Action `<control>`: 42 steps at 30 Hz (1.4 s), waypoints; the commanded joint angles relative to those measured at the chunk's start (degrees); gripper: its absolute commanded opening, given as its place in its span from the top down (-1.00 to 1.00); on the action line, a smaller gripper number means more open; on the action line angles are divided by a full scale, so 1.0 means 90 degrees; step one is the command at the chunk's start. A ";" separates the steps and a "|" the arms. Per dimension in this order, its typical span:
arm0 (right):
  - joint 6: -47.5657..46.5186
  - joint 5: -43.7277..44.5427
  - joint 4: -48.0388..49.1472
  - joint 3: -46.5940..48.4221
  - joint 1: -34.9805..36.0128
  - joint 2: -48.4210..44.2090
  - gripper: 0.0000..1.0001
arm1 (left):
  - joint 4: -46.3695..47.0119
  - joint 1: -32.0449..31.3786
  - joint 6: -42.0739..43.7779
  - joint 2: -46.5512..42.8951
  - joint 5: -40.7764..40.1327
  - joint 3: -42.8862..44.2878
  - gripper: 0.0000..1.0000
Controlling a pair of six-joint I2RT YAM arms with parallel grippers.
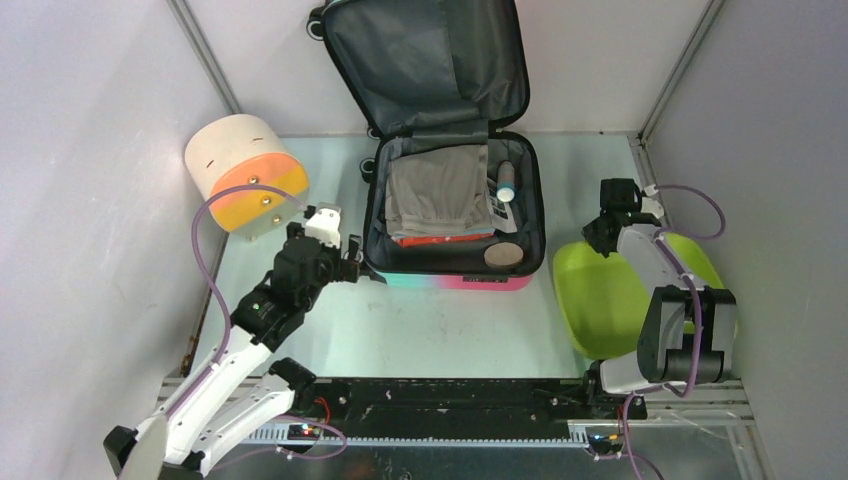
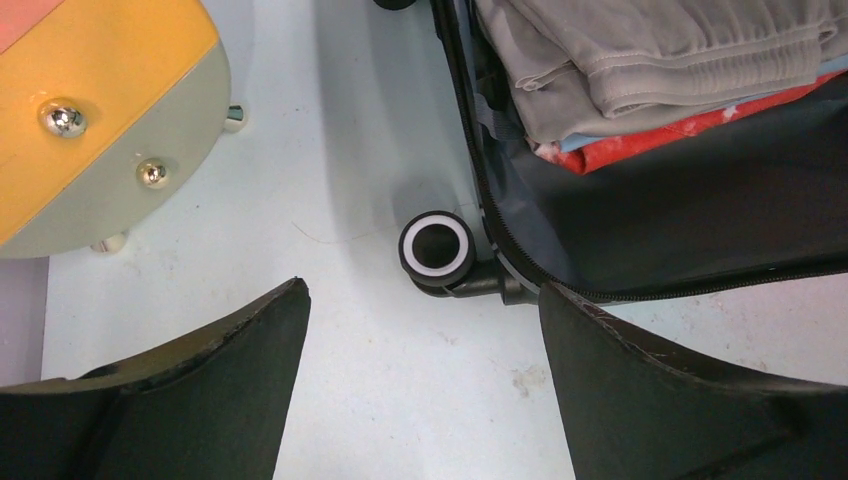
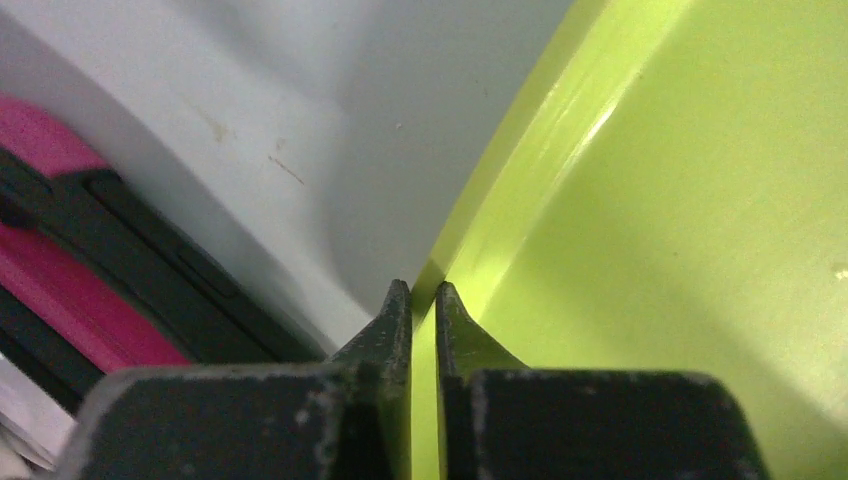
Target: Open, take out, and arrange the luggage
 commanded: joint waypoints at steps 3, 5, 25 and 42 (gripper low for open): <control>-0.2521 -0.0420 0.0319 0.0143 0.0272 -0.0365 1.00 | 0.0319 0.0034 0.0126 0.0003 -0.0281 -0.0071 -0.80; -0.3288 -0.0631 0.0384 0.0146 0.0502 -0.0422 1.00 | 0.0318 0.0034 0.0124 0.0012 -0.0260 -0.0057 -0.78; -0.2706 0.0232 -0.0243 0.0381 0.0833 -0.0673 0.38 | 0.0300 0.0034 0.0135 -0.0021 -0.0316 -0.0071 -0.78; -0.0409 -0.0014 0.0747 0.0409 0.0385 0.0605 0.13 | 0.0276 0.0034 0.0131 0.0045 -0.0151 -0.0042 -0.79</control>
